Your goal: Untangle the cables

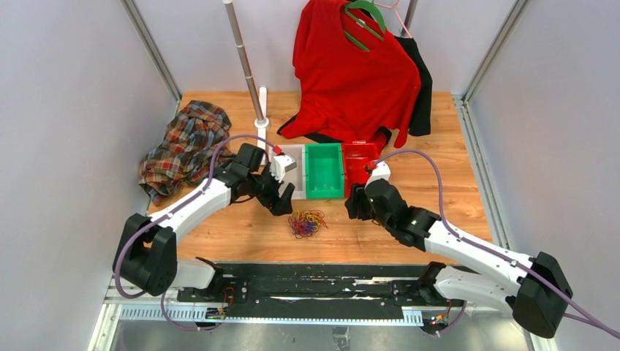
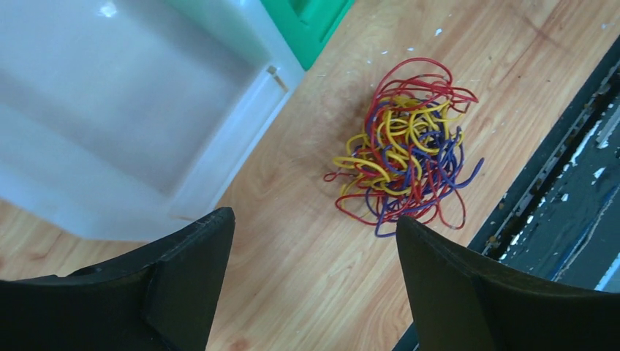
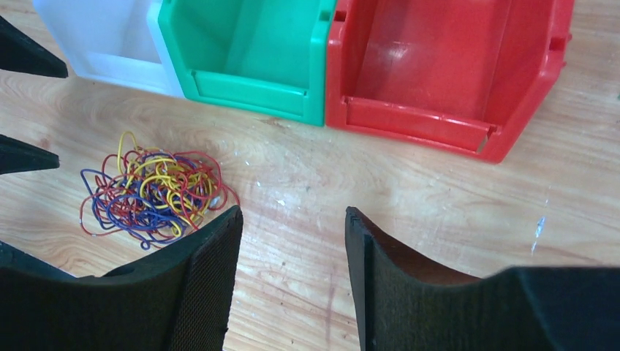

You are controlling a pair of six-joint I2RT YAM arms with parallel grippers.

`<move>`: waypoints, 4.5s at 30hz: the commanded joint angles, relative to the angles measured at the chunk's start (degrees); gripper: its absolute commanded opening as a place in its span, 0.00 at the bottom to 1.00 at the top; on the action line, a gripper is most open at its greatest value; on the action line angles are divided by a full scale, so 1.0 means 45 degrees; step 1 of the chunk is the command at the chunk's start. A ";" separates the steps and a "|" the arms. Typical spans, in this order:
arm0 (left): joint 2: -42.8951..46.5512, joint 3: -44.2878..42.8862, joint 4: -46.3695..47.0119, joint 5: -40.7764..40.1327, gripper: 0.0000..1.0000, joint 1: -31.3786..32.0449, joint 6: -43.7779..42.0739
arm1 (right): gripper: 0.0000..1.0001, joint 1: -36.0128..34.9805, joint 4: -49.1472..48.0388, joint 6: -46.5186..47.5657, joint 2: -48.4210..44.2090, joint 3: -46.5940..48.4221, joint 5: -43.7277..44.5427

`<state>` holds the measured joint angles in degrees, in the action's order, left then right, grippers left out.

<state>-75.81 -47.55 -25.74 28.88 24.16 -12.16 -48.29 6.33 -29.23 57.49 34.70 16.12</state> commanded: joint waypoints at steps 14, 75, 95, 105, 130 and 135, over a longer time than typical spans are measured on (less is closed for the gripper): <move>-0.0741 0.0607 0.0129 0.1471 0.61 0.0938 -0.0752 | 0.46 -0.0556 0.1076 0.0128 0.0704 0.0726 -0.0713; 0.2560 -0.3214 -0.4012 0.3275 0.01 0.1037 0.0544 | 0.64 -0.3306 -0.7259 -0.0248 0.4342 0.1979 -0.1367; 0.2668 -0.4556 -0.4851 0.3568 0.01 0.1037 0.0471 | 0.64 -0.3507 -0.8768 -0.1428 0.5925 0.1886 -0.1668; 0.2781 -0.6754 -0.6407 0.3184 0.01 0.1037 0.0072 | 0.63 -0.3507 -0.9138 -0.1576 0.6338 0.0572 0.0057; 0.2785 -0.7695 -0.7846 0.1060 0.01 0.1037 -0.1536 | 0.67 -0.3485 -0.6368 0.1141 0.0685 0.0358 0.0776; 0.2718 -0.7484 -0.7836 0.0758 0.01 0.1037 -0.1554 | 0.69 -0.3692 -0.6575 0.1397 0.1120 0.1312 -0.0471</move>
<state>-63.70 -81.71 -60.90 33.63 28.38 -18.31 -63.07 -23.66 -25.78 61.36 36.91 19.38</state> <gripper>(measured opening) 0.016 0.685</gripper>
